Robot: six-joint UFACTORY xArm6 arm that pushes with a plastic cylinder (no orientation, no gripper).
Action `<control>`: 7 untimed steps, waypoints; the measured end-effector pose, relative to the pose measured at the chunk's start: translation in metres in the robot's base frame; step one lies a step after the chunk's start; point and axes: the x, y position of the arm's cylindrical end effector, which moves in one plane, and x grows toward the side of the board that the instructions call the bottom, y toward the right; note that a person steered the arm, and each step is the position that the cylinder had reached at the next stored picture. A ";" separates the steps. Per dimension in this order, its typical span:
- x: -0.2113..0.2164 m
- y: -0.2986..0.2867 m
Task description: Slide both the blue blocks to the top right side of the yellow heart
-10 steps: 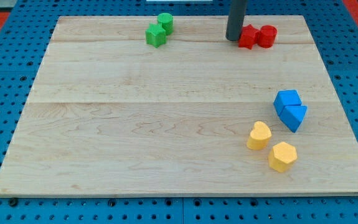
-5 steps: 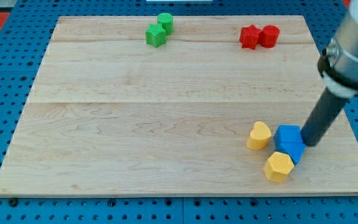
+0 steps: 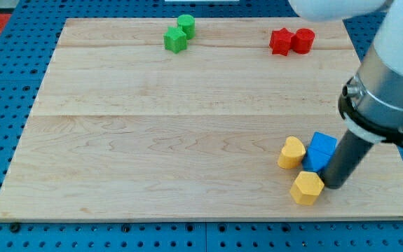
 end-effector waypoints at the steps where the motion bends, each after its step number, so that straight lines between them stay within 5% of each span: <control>1: -0.027 -0.001; 4: -0.106 -0.007; 6: -0.005 -0.014; 7: -0.016 -0.069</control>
